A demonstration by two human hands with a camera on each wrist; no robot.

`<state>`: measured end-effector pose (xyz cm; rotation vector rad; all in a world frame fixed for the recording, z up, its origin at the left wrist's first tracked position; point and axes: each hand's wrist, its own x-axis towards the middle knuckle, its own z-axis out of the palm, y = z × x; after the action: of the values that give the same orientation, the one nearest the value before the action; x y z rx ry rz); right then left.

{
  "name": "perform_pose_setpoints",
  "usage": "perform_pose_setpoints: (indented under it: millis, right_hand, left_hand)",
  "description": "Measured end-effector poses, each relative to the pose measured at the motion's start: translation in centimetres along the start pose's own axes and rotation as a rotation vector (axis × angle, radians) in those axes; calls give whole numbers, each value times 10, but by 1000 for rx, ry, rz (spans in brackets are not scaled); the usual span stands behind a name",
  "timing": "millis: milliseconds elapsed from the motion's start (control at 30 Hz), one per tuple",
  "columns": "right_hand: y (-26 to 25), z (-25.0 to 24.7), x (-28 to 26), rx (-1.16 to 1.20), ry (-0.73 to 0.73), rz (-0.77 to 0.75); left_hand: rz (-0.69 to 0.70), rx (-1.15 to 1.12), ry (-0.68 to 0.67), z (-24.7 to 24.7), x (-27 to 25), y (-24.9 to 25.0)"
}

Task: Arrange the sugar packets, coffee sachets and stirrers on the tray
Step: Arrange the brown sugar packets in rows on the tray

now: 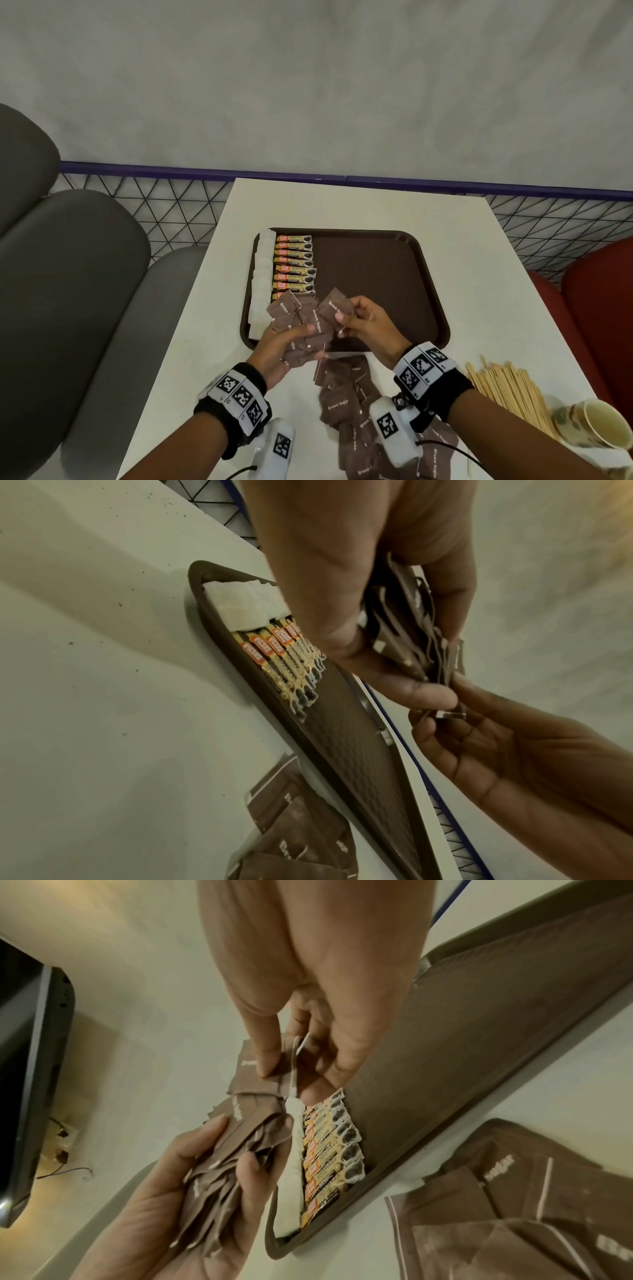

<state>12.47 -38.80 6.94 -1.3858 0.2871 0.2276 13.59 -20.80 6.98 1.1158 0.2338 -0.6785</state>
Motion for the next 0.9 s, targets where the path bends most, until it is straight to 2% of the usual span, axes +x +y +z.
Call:
perform_pose_setpoints:
  millis: [133, 367, 500, 700, 900]
  right_hand:
    - [-8, -9, 3, 105, 46, -7]
    - [-8, -40, 33, -125, 175, 12]
    - [-15, -50, 77, -281, 244, 8]
    - [-24, -41, 162, -507, 428, -22]
    - [-24, -26, 218, -557, 504, -20]
  left_hand:
    - [4, -13, 36, -4, 3, 1]
    - [48, -83, 101, -25, 10, 12]
    - [71, -112, 120, -40, 14, 22]
    - [79, -156, 104, -59, 17, 38]
    - [80, -172, 82, -79, 22, 45]
